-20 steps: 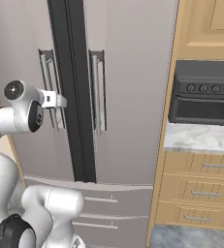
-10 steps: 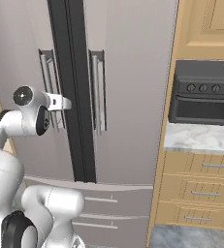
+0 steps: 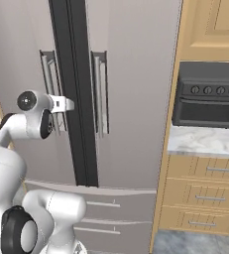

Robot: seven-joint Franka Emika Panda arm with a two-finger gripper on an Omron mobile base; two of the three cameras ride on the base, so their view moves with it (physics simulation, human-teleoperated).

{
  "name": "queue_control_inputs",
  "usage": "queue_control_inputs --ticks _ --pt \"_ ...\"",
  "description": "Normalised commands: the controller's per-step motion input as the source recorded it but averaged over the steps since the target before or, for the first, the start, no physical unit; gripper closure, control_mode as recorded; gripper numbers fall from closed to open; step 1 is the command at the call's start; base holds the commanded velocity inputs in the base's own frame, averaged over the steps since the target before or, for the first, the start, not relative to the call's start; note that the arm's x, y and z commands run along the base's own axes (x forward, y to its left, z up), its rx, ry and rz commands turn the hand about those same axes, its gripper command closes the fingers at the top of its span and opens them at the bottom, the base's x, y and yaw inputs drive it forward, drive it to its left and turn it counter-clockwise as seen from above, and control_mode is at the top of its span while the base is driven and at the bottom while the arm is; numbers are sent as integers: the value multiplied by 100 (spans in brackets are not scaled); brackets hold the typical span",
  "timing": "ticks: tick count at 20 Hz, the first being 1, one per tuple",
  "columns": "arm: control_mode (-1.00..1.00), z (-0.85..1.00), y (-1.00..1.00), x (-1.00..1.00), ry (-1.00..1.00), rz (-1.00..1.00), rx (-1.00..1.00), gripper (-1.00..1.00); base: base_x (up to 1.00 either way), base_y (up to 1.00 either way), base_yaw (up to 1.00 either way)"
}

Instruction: Retrieve the steak from the fridge and place it on the saucepan with marinade on the stove.

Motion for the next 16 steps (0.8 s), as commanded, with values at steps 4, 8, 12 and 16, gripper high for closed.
queue_control_inputs --ticks 4,8,12,16 --pt "-100 -18 0 65 -3 0 0 -100 0 0 0" --pt "-100 -2 0 8 -1 0 0 100 0 0 0" --pt "-100 0 4 0 0 0 0 100 0 0 0" --pt "-100 -2 75 -39 -12 -1 9 100 0 0 0"
